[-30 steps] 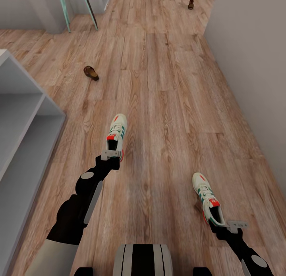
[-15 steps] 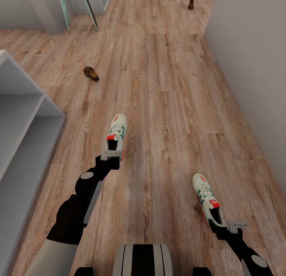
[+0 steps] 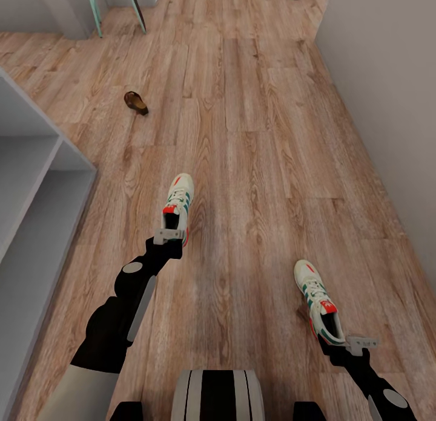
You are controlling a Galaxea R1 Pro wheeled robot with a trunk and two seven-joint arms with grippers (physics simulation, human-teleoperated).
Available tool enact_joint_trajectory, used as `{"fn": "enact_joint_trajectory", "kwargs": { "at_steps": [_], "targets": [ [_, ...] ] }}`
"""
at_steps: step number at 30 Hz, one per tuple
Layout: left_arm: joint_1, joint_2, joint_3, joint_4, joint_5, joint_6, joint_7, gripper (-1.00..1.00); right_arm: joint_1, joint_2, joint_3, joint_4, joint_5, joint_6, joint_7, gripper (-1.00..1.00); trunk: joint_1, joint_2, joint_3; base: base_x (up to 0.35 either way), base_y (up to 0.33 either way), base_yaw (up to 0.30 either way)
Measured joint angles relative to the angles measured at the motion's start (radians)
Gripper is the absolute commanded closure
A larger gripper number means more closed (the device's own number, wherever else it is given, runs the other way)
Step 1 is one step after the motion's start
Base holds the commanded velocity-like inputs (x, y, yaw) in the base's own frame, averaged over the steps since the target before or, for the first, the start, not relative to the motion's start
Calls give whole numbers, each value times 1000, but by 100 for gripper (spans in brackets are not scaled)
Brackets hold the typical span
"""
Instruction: Pick up the two gym shoes and the two sandals from the corridor floor and place them onto the hallstand (shoe rack) in the corridor, making sure they are on the rack and not on the floor. Arrange them so the two gym shoes are next to each other and the two sandals are next to each other.
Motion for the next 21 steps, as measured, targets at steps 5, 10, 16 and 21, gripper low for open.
{"fn": "enact_joint_trajectory", "kwargs": {
  "at_steps": [5, 10, 16, 21],
  "targets": [
    [0, 0, 1, 0, 0, 0, 1, 100, 0, 0, 0, 0, 0, 1, 0, -100, 0, 0, 0, 0, 0, 0],
    [0, 0, 2, 3, 1, 0, 0, 100, 0, 0, 0, 0, 0, 1, 0, -100, 0, 0, 0, 41, 0, 0],
    [0, 0, 3, 5, 0, 0, 1, 100, 0, 0, 0, 1, 0, 1, -1, -100, 0, 0, 0, 37, 0, 0],
    [0, 0, 3, 5, 1, 0, 0, 100, 0, 0, 0, 1, 0, 1, -1, -100, 0, 0, 0, 3, 0, 0]
  ]
}}
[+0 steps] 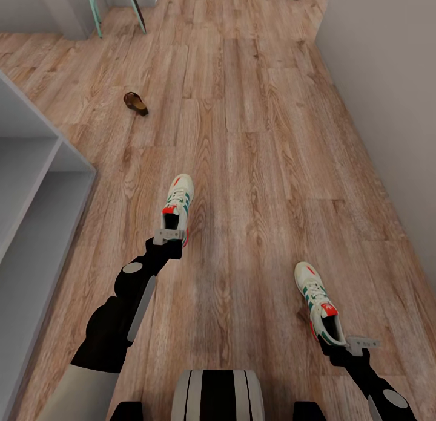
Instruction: Pick up the two gym shoes and the two sandals from the corridor floor and place them onto the hallstand (shoe rack) in the corridor, making sure they are on the rack and not on the floor. Arrange them so the two gym shoes are next to each other and the two sandals are next to each other.
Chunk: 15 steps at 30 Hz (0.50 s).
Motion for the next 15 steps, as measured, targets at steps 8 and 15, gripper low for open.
{"fn": "enact_joint_trajectory", "kwargs": {
  "at_steps": [8, 15],
  "targets": [
    [0, 1, 3, 0, -1, -1, 0, 100, 0, 0, 0, -1, 2, 2, -1, 100, 0, 0, 0, 0, 0, 0],
    [1, 1, 3, -1, -1, -4, 2, 100, 0, 0, 0, -2, 2, 2, -1, 100, 0, 0, 0, 0, 0, 0]
  ]
}}
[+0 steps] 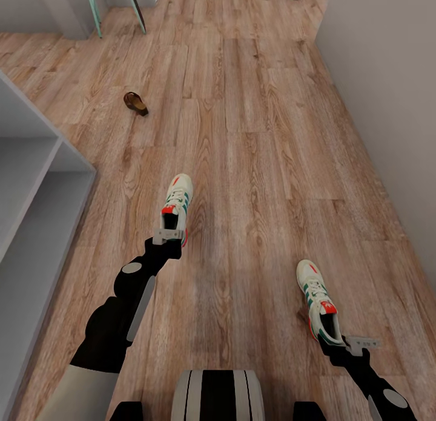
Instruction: Pick up the two gym shoes and the two sandals from the corridor floor and place them onto the hallstand (shoe rack) in the corridor, making sure they are on the rack and not on the floor. Arrange them so the two gym shoes are next to each other and the two sandals are next to each other.
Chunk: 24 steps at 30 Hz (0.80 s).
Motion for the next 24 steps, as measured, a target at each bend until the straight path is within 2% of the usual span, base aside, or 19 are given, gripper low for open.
{"fn": "enact_joint_trajectory", "kwargs": {
  "at_steps": [17, 24],
  "targets": [
    [0, 1, 2, -5, 0, 0, -1, 100, 0, 0, 0, 0, -2, 1, 2, 100, 0, 0, 0, 0, 0, 0],
    [0, 3, 4, -5, 0, 2, -1, 100, 0, 0, 0, 0, -2, 1, 2, 100, -3, 2, 27, 0, 0, 0]
  ]
}}
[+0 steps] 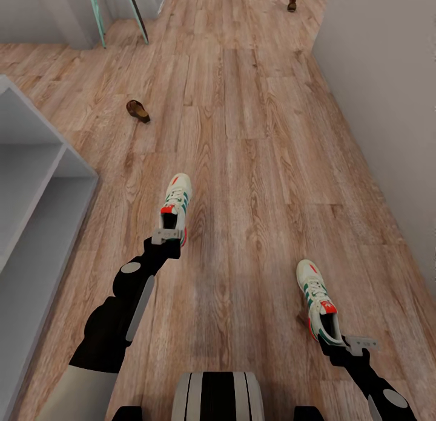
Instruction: Pick up the two gym shoes and the two sandals from the corridor floor and place them onto the hallstand (shoe rack) in the corridor, making sure they are on the rack and not on the floor. Arrange them so the two gym shoes are next to each other and the two sandals are next to each other.
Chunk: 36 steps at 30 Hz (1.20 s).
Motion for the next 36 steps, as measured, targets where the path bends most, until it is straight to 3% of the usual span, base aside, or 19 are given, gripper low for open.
{"fn": "enact_joint_trajectory", "kwargs": {
  "at_steps": [18, 26, 32, 36],
  "targets": [
    [3, 6, 4, 1, -4, 3, 0, 100, 0, 2, 0, 0, 0, -3, 2, 100, -8, 4, 70, 0, 0, 0],
    [3, 5, 4, 4, -4, 3, 1, 100, 0, 51, 0, -1, 3, -3, 1, 100, -12, 6, 101, 0, 0, 0],
    [5, 5, 2, 12, -7, 2, 6, 100, 0, 56, -1, -2, 3, -2, 0, 100, -14, 7, 125, 0, 0, -13],
    [36, 4, 3, 8, -9, -2, 10, 100, 0, 57, -1, -2, 3, -4, 0, 100, -16, 8, 145, 0, 0, -63]
  ]
}}
